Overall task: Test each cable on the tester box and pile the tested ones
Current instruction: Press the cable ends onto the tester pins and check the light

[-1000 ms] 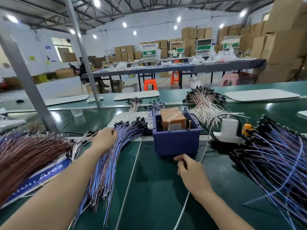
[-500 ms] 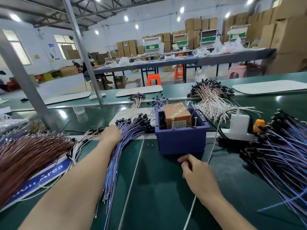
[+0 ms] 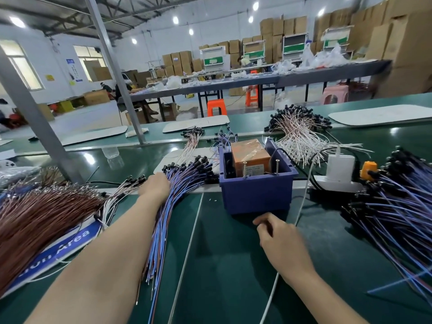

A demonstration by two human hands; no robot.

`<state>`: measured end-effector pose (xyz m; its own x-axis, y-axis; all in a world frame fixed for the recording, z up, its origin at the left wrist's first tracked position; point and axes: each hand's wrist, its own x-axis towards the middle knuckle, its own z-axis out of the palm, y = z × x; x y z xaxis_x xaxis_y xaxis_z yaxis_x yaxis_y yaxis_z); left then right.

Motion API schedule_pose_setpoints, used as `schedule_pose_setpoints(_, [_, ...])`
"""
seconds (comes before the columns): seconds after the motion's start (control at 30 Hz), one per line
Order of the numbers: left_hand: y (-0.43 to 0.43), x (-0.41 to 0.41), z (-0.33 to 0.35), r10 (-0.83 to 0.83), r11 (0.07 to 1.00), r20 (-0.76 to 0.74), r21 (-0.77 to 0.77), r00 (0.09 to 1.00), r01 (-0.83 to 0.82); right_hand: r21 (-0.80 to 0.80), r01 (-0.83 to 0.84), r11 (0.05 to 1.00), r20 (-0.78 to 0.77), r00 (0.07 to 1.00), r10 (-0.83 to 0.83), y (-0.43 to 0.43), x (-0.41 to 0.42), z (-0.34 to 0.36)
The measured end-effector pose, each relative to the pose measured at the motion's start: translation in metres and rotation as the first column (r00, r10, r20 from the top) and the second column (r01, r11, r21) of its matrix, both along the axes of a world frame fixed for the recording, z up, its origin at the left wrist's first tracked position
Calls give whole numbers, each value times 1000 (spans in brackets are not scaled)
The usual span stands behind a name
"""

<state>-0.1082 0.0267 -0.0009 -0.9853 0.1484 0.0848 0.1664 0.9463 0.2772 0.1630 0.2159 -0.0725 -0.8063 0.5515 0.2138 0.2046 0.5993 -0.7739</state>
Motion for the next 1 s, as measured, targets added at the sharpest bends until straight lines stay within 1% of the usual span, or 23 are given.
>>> schedule_pose_setpoints(0.1, [3, 2, 2, -11, 990, -21, -140, 1000, 8, 4, 9, 1000, -3, 1000, -9, 1, 0, -2])
schedule_pose_setpoints(0.13, [4, 1, 2, -19, 987, -27, -159, 999, 14, 7, 11, 1000, -2, 1000, -11, 1, -1, -2])
schedule_pose_setpoints(0.2, [2, -1, 1, -33, 989, -34, -142, 999, 27, 7, 14, 1000, -9, 1000, -14, 1, -1, -3])
schedule_pose_setpoints(0.37, [-2, -4, -6, -58, 998, -78, -6, 995, 57, 25, 24, 999, -18, 1000, -23, 3, -2, -4])
schedule_pose_setpoints(0.47, [-2, -6, -5, -36, 999, -31, 33, 999, 37, 27, 22, 999, -16, 1000, -22, 3, -3, -4])
schedule_pose_setpoints(0.6, [-5, -8, -1, -56, 993, 31, 106, 998, 52, 4, 32, 999, -27, 999, -32, 4, -3, -5])
schedule_pose_setpoints(0.7, [-6, -2, 0, 22, 961, 18, 274, 1000, -26, -1, 28, 1000, -39, 999, -28, 4, -3, -5])
schedule_pose_setpoints(0.77, [-5, 4, 8, 77, 894, -2, 442, 997, -68, -5, 25, 1000, -43, 999, -26, 4, -2, -4])
schedule_pose_setpoints(0.8, [-4, 8, 16, 88, 834, -31, 548, 996, -56, -11, 25, 1000, -45, 999, -26, 4, -2, -4])
schedule_pose_setpoints(0.83, [-1, 14, 29, 96, 768, -92, 640, 991, -15, -16, 24, 1000, -47, 999, -25, 4, -2, -3])
schedule_pose_setpoints(0.87, [3, 24, 45, 88, 716, -190, 695, 978, 70, -22, 22, 1000, -50, 998, -23, 3, -1, -3])
schedule_pose_setpoints(0.9, [8, 37, 63, 61, 679, -323, 707, 944, 198, -33, 14, 999, -56, 998, -15, 3, -1, -2])
schedule_pose_setpoints(0.93, [15, 56, 81, 14, 644, -466, 681, 885, 349, -53, 1, 999, -69, 998, -5, 3, 0, -1])
schedule_pose_setpoints(0.97, [22, 78, 96, -47, 602, -584, 631, 810, 490, -86, -9, 996, -93, 996, 1, 2, 0, 0])
schedule_pose_setpoints(1.0, [29, 100, 104, -110, 559, -661, 577, 743, 596, -122, -7, 992, -125, 992, -9, 1, 1, 2])
